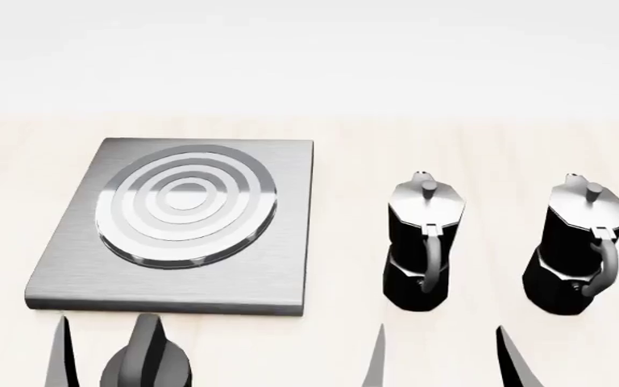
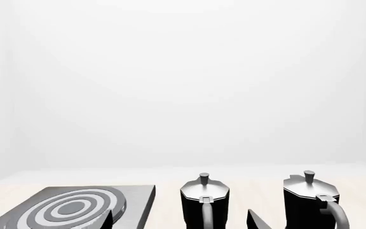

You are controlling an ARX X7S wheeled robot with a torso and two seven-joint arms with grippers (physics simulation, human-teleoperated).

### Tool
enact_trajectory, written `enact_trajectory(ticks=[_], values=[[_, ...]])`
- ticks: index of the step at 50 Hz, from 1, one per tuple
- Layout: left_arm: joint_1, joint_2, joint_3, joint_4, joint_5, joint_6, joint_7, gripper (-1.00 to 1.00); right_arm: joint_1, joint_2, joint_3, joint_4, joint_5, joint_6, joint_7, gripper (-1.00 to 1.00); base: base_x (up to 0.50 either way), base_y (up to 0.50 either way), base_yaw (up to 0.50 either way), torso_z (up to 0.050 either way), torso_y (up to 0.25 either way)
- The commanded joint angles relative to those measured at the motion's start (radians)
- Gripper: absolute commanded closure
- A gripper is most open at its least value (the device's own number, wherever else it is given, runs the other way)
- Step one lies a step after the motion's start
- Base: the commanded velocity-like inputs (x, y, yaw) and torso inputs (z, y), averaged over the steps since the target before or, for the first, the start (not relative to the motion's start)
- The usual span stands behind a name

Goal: Turn off the stove.

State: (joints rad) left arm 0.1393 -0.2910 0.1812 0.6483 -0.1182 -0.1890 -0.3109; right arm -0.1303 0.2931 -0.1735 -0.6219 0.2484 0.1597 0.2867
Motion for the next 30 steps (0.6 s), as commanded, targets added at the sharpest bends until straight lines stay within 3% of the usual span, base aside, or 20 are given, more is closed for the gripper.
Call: enact_trajectory(ticks=[1,30], values=[[0.0,-0.007,0.006,0.0,-0.002,0.001,-0.006,-1.0,0.001,0.006,-0.006,0.003,0.002,-0.004,0.006,-1.0,0.0,0.0,0.0,0.0,-0.162],[0.0,-0.02,0.016,0.0,-0.012,0.005,-0.021,-1.0,0.002,0.018,-0.013,0.006,0.011,-0.016,0.019,-1.0,0.0,0.0,0.0,0.0,-0.169]])
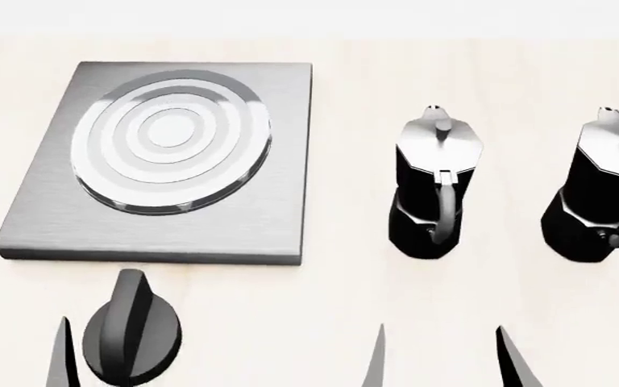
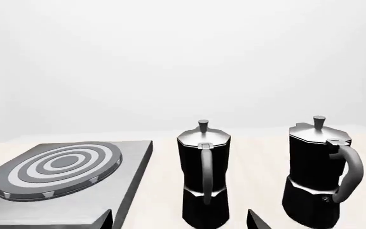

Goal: Turn off the stove.

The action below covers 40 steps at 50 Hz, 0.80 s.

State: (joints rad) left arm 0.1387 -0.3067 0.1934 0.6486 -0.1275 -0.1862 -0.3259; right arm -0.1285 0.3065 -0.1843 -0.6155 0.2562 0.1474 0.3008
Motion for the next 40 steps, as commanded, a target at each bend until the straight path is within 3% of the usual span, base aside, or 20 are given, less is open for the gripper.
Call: enact_trajectory(ticks=[1,27,40], values=[[0.001,-0.005,0.005,0.0,-0.002,0.003,-0.006,-1.0,0.0,0.005,-0.002,-0.001,0.005,-0.003,0.005,-1.0,0.0,0.0,0.0,0.0,-0.17],[-0.003,-0.014,0.015,-0.002,-0.011,0.002,-0.017,-1.0,0.002,0.013,-0.012,0.001,0.01,-0.005,0.013,-1.0,0.0,0.0,0.0,0.0,-0.155],[-0.001,-0.019,0.017,-0.001,-0.02,0.013,-0.02,-1.0,0.003,0.018,-0.014,0.005,0.011,-0.008,0.017,-1.0,0.0,0.0,0.0,0.0,-0.001]])
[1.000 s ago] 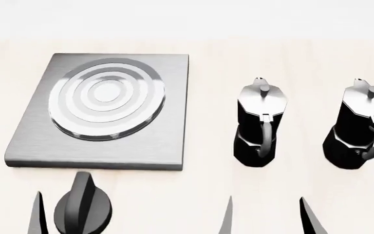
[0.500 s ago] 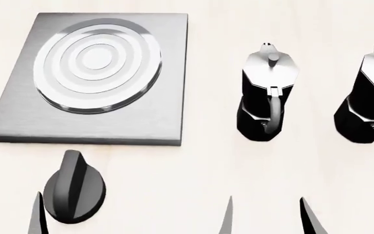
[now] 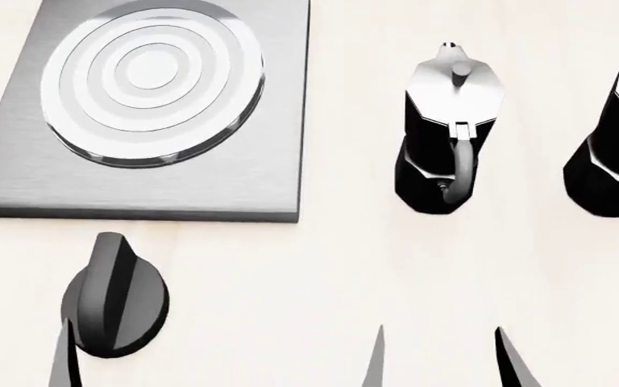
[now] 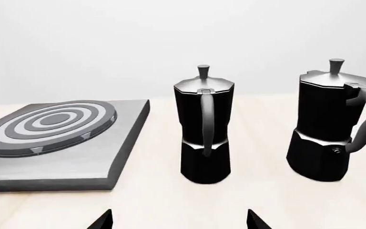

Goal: Turn off the stove.

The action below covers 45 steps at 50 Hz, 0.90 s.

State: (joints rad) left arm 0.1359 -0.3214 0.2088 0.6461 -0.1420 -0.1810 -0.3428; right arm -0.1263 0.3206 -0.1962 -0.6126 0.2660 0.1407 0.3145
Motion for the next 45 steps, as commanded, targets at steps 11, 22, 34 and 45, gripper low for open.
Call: enact_trajectory(ticks=[11,22,34,45], values=[[0.003,-0.007,0.003,-0.001,-0.008,0.016,-0.009,-1.0,0.0,0.007,-0.006,0.003,0.003,-0.007,0.006,-1.0,0.0,0.0,0.0,0.0,0.0],[0.002,-0.01,0.006,-0.002,-0.009,0.016,-0.014,-1.0,0.0,0.01,-0.008,0.005,0.006,-0.01,0.009,-1.0,0.0,0.0,0.0,0.0,0.0],[0.001,-0.013,0.008,-0.004,-0.014,0.019,-0.017,-1.0,0.001,0.013,-0.011,0.007,0.007,-0.013,0.013,-1.0,0.0,0.0,0.0,0.0,0.0],[0.0,-0.016,0.009,-0.006,-0.017,0.021,-0.022,-1.0,0.002,0.017,-0.014,0.006,0.01,-0.013,0.017,-1.0,0.0,0.0,0.0,0.0,0.0]])
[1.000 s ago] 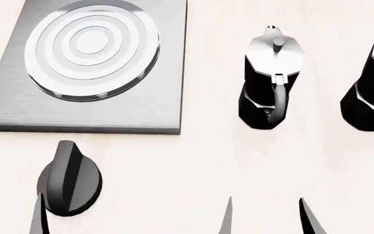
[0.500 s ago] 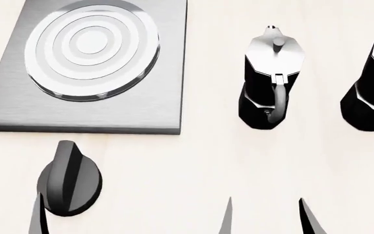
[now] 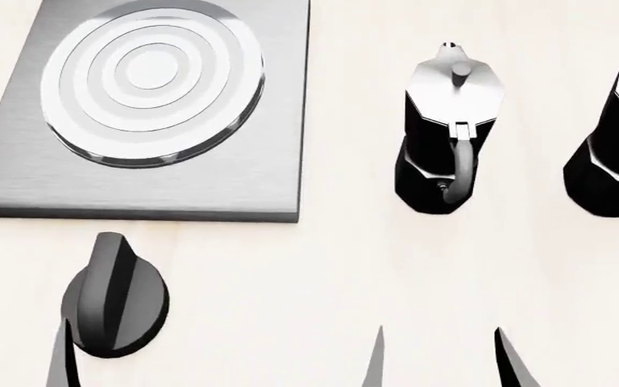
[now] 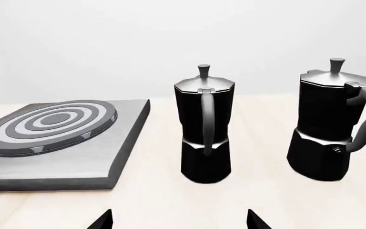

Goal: Turn off the stove.

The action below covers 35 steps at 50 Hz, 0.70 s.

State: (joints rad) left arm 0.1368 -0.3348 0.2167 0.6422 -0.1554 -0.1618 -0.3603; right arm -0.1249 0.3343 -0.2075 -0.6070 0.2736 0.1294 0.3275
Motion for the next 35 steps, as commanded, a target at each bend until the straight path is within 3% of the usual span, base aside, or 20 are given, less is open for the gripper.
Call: enact_trajectory(ticks=[1,35], values=[[-0.001,-0.003,0.0,-0.002,-0.005,0.002,-0.005,-1.0,0.001,0.003,-0.003,0.003,0.002,-0.003,0.003,-1.0,0.0,0.0,0.0,0.0,0.0],[0.001,-0.004,-0.021,0.019,-0.04,0.014,-0.026,-1.0,0.006,0.009,-0.016,0.011,0.009,-0.004,0.011,-1.0,0.0,0.0,0.0,0.0,0.0]])
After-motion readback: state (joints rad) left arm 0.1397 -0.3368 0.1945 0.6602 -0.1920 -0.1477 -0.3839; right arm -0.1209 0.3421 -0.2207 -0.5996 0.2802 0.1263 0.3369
